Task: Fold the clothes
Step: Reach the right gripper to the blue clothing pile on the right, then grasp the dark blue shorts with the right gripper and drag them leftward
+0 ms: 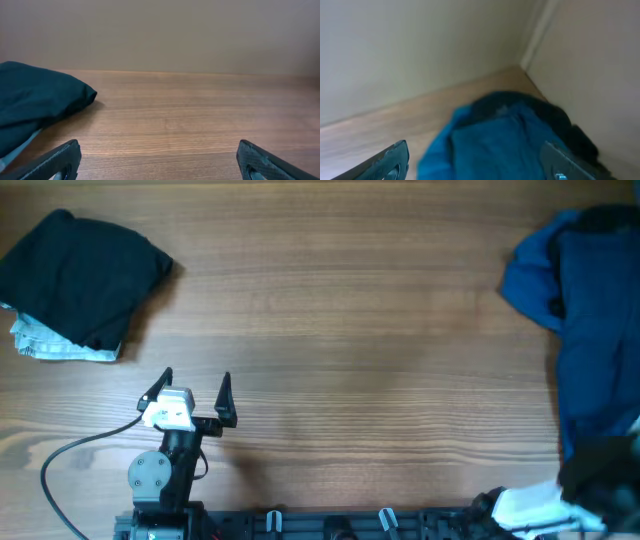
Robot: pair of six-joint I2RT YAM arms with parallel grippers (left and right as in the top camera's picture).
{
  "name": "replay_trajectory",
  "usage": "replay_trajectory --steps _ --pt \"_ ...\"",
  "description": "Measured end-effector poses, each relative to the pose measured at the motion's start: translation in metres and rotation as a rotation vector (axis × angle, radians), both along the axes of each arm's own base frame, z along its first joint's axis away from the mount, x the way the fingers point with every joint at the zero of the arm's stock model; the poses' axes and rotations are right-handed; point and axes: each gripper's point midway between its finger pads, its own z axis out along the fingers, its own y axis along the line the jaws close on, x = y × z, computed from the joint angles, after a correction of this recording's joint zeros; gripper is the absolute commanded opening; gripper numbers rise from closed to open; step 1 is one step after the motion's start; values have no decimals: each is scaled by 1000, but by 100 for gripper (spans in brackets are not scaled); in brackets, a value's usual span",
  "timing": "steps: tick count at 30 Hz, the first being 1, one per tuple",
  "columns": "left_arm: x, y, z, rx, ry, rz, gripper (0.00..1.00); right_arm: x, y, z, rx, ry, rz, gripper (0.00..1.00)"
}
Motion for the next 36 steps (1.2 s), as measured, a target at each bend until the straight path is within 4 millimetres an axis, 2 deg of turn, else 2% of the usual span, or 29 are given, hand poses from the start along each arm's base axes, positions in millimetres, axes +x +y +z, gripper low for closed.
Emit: replay_trajectory --steps 2,3,8,10,15,17,18,20,21,22,24,26,27,30,32,34,36 --pt "0 0 0 0 0 0 100 14 -42 -57 38 45 -25 84" --pt "0 0 0 0 0 0 100 20 -53 -77 39 59 -24 84" --pt "0 0 0 0 0 0 100 55 -89 -164 6 75 3 82" --pt "0 0 0 0 0 0 100 62 -101 -185 -8 57 -4 82" --pt "0 0 0 0 0 0 100 68 -130 -212 -55 -7 -32 81" --pt "0 0 0 0 0 0 100 68 -134 -230 -50 -3 -34 81" --pt "0 0 0 0 0 0 100 68 -135 -257 -30 18 -34 81" --pt "0 0 0 0 0 0 100 70 -133 -283 -17 21 -18 79" --pt "0 0 0 0 0 0 100 72 -132 -293 -7 19 -10 75" --pt "0 0 0 0 0 0 100 73 -131 -296 -4 6 0 64" --pt "0 0 0 0 0 0 100 75 -130 -295 -2 -9 18 34" --pt "0 0 0 0 0 0 100 77 -129 -293 -9 -22 32 9" --pt "0 0 0 0 0 0 100 78 -129 -292 -8 -30 35 4" --pt "0 0 0 0 0 0 100 78 -130 -285 22 -58 28 4" --pt "0 0 0 0 0 0 100 78 -129 -267 38 -76 24 4" --pt "0 0 0 0 0 0 100 78 -125 -230 40 -99 28 4" --pt "0 0 0 0 0 0 100 75 -113 -180 44 -111 42 4"
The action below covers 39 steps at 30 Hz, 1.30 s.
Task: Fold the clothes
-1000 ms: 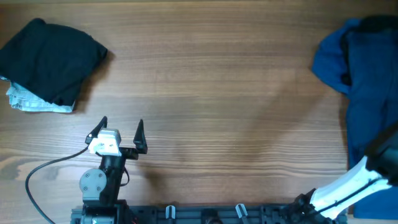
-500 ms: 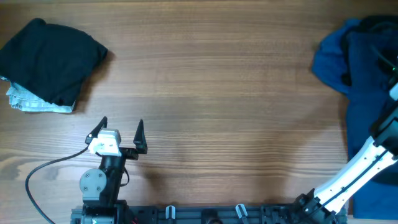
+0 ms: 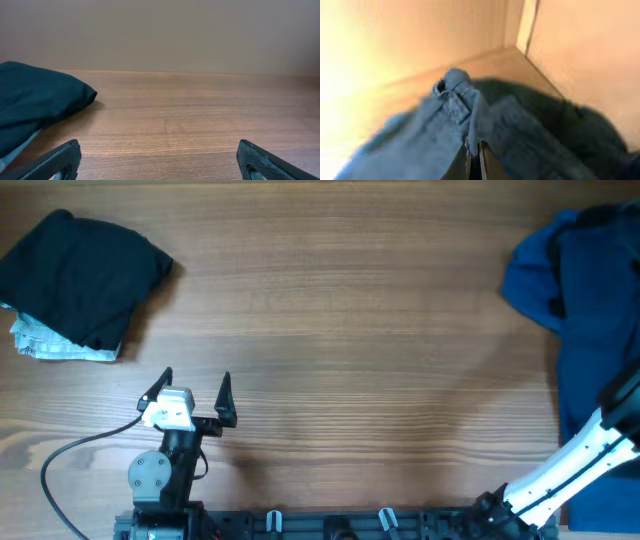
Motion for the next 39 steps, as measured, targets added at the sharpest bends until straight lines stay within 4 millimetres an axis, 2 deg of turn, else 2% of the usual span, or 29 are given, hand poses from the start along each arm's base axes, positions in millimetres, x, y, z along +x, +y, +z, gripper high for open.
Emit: replay_trajectory --steps 2,4,6,7,9,12,14,16,18,19,20,22,23,24,25,27,28,30,32,34,35,36,37,38,39 --pt "0 0 0 0 0 0 100 -6 19 32 22 19 17 4" --pt "0 0 0 0 0 0 100 -12 42 53 57 53 39 4" --pt "0 0 0 0 0 0 100 -16 88 69 127 110 98 4" --pt "0 0 0 0 0 0 100 -15 106 72 161 127 126 4" --pt "0 0 0 0 0 0 100 -9 156 71 282 161 187 4" --pt "0 0 0 0 0 0 100 9 259 57 446 246 293 4" --pt "0 0 0 0 0 0 100 20 343 55 482 291 406 4" --pt "0 0 0 0 0 0 100 17 429 51 493 351 514 4" --pt "0 0 0 0 0 0 100 -4 533 46 455 418 638 4" --pt "0 0 0 0 0 0 100 -15 571 45 426 436 681 4" --pt "0 0 0 0 0 0 100 -36 620 43 390 458 751 4" --pt "0 0 0 0 0 0 100 -69 681 38 339 488 847 5" --pt "0 0 0 0 0 0 100 -73 686 37 336 492 858 6" --pt "0 0 0 0 0 0 100 -106 731 22 301 541 939 15" --pt "0 0 0 0 0 0 100 -122 749 11 281 569 972 34" --pt "0 0 0 0 0 0 100 -148 774 -6 257 623 1017 44" --pt "0 0 0 0 0 0 100 -157 780 -8 245 632 1037 48" --pt "0 0 0 0 0 0 100 -167 788 -7 195 626 1111 64" --pt "0 0 0 0 0 0 100 -169 770 2 138 639 1130 65" --pt "0 0 0 0 0 0 100 -163 745 27 108 614 1085 63" --pt "0 0 0 0 0 0 100 -153 701 69 92 559 999 56" --pt "0 0 0 0 0 0 100 -146 674 90 95 528 939 49" --pt "0 0 0 0 0 0 100 -138 619 104 132 556 804 37" --pt "0 0 0 0 0 0 100 -130 581 105 158 576 694 27" --pt "0 0 0 0 0 0 100 -126 550 98 178 618 610 17"
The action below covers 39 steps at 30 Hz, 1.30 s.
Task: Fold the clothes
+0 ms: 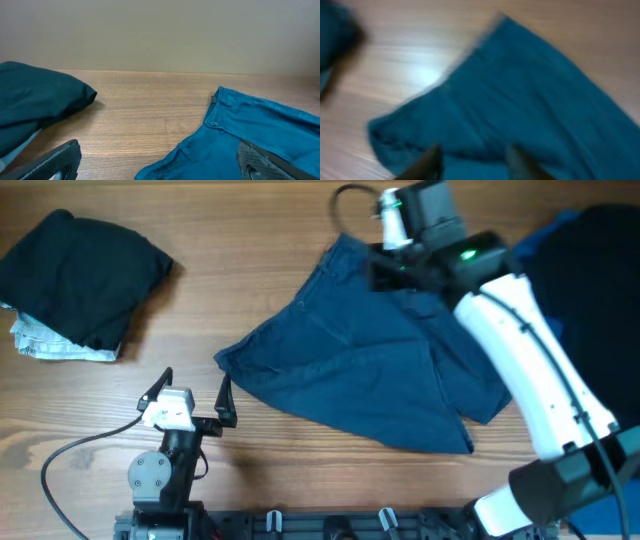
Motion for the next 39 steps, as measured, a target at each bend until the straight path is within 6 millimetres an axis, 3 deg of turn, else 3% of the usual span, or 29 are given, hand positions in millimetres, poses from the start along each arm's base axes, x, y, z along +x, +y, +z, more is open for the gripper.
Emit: replay_trajectory --steps 2,3,5,8,12,14,20,25,27,30,32,33,35,36,39 --pt "0 0 0 0 0 0 100 -2 -42 -24 -41 119 -106 12" --pt "0 0 0 0 0 0 100 -4 -70 -49 -73 219 -174 10" --pt "0 0 0 0 0 0 100 -5 -84 -71 -94 292 -199 4" --pt "0 0 0 0 0 0 100 0 -105 -128 -103 441 -239 4" --pt "0 0 0 0 0 0 100 10 -91 -184 -56 525 -199 4" --pt "0 0 0 0 0 0 100 19 -84 -202 -39 514 -186 4" --pt "0 0 0 0 0 0 100 60 -75 -232 -5 394 -203 5" --pt "0 0 0 0 0 0 100 92 -38 -231 23 239 -135 4" --pt "0 0 0 0 0 0 100 113 -6 -227 48 125 -80 4" --pt "0 0 0 0 0 0 100 125 42 -223 80 5 9 7" --pt "0 0 0 0 0 0 100 124 62 -217 89 -22 45 18" --pt "0 0 0 0 0 0 100 125 62 -212 89 -27 48 25" --pt "0 0 0 0 0 0 100 123 49 -185 87 -35 35 35" --pt "0 0 0 0 0 0 100 124 40 -156 94 -64 26 36" --pt "1 0 10 -1 -42 0 100 101 -9 -30 98 -184 -22 41"
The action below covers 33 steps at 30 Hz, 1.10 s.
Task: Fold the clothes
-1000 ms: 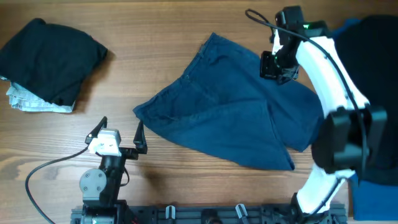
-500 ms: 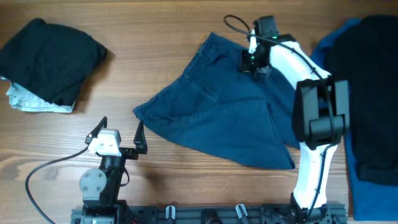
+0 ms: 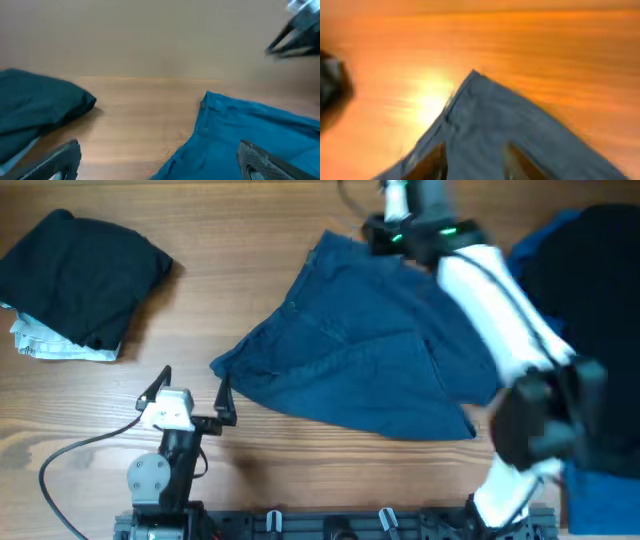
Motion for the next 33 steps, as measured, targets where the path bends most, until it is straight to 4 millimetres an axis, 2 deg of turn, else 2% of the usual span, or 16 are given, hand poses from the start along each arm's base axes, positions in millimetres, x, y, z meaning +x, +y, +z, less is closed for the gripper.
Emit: replay_trajectory --steps 3,4,5,8,12,14,16,18,19,21,22,24,28,29,31,33 --pt "0 0 0 1 -2 0 100 -46 -54 69 -43 -26 -84 48" --pt "-1 -5 16 3 -68 -29 100 -63 -81 82 -62 -11 -138 50" --pt "-4 -15 29 5 -122 -91 100 -72 -96 80 -77 20 -168 50" --pt "-7 -28 24 -58 -42 -169 100 -80 -128 70 -94 85 -238 54" --pt "5 -39 75 -88 98 -225 100 -84 -158 64 -104 117 -306 57" --pt "36 -42 108 -89 230 -239 100 -87 -167 61 -106 134 -328 59" --pt "85 -52 135 -92 442 -267 100 -90 -177 57 -107 151 -350 61" --pt "132 -68 143 -58 603 -309 100 -89 -183 57 -105 149 -366 61" --pt "165 -83 150 -16 644 -350 100 -91 -186 56 -107 155 -372 62" --pt "204 -104 139 30 696 -398 100 -91 -193 56 -117 155 -381 62" --pt "235 -118 130 53 681 -421 100 -91 -196 56 -122 155 -388 61" --pt "269 -132 90 70 706 -444 100 -93 -198 55 -133 163 -395 62" --pt "293 -142 14 70 811 -465 100 -95 -200 53 -159 167 -390 62" --pt "299 -148 -2 71 819 -476 95 -97 -200 52 -162 173 -386 62" --pt "306 -160 -19 82 814 -498 72 -101 -200 50 -165 193 -383 62" --pt "309 -176 -48 96 836 -528 64 -103 -200 48 -175 203 -376 62"
